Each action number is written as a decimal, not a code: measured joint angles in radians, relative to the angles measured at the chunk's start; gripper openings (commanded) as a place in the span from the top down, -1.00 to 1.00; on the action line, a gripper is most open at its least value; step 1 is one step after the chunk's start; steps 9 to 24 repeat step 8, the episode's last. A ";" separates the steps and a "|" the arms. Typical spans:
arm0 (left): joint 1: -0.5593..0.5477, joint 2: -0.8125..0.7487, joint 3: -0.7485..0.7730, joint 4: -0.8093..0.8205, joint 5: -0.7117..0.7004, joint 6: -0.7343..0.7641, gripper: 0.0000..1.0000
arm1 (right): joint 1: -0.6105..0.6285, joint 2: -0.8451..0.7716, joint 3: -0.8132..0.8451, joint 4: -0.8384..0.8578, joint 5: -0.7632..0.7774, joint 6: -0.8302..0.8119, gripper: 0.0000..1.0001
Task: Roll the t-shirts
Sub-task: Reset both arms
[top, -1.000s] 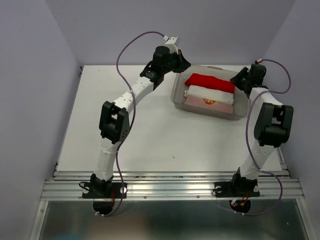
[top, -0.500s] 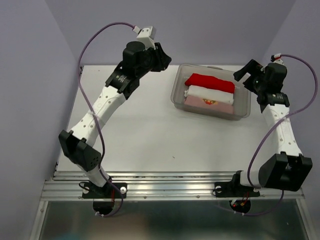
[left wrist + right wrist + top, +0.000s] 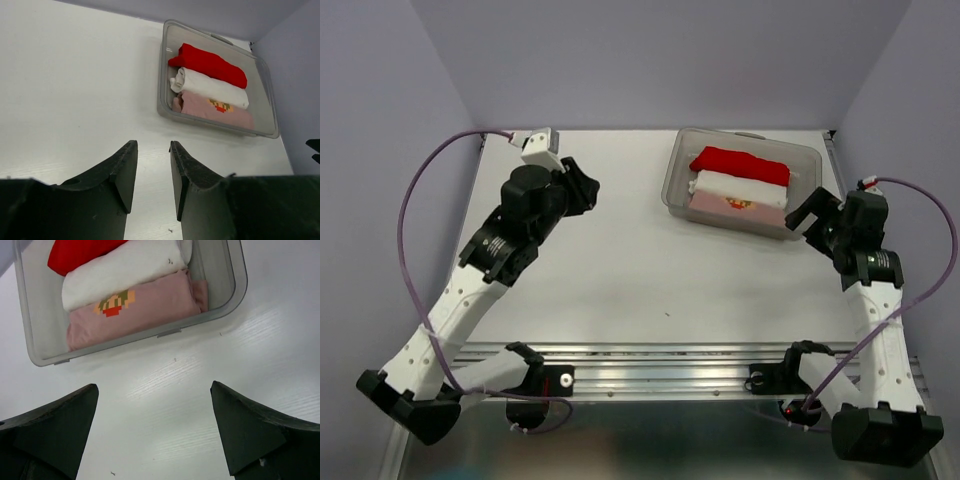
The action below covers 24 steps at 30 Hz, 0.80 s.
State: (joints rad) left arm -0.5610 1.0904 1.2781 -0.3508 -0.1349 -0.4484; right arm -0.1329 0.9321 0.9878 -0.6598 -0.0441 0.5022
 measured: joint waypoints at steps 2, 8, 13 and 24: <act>0.000 -0.073 -0.044 -0.011 -0.030 -0.015 0.13 | 0.000 -0.053 -0.023 -0.026 0.004 0.008 -1.00; 0.000 -0.198 -0.116 -0.017 -0.116 -0.044 0.13 | 0.000 -0.189 -0.088 -0.076 0.037 0.042 -1.00; 0.000 -0.198 -0.116 -0.017 -0.116 -0.044 0.13 | 0.000 -0.189 -0.088 -0.076 0.037 0.042 -1.00; 0.000 -0.198 -0.116 -0.017 -0.116 -0.044 0.13 | 0.000 -0.189 -0.088 -0.076 0.037 0.042 -1.00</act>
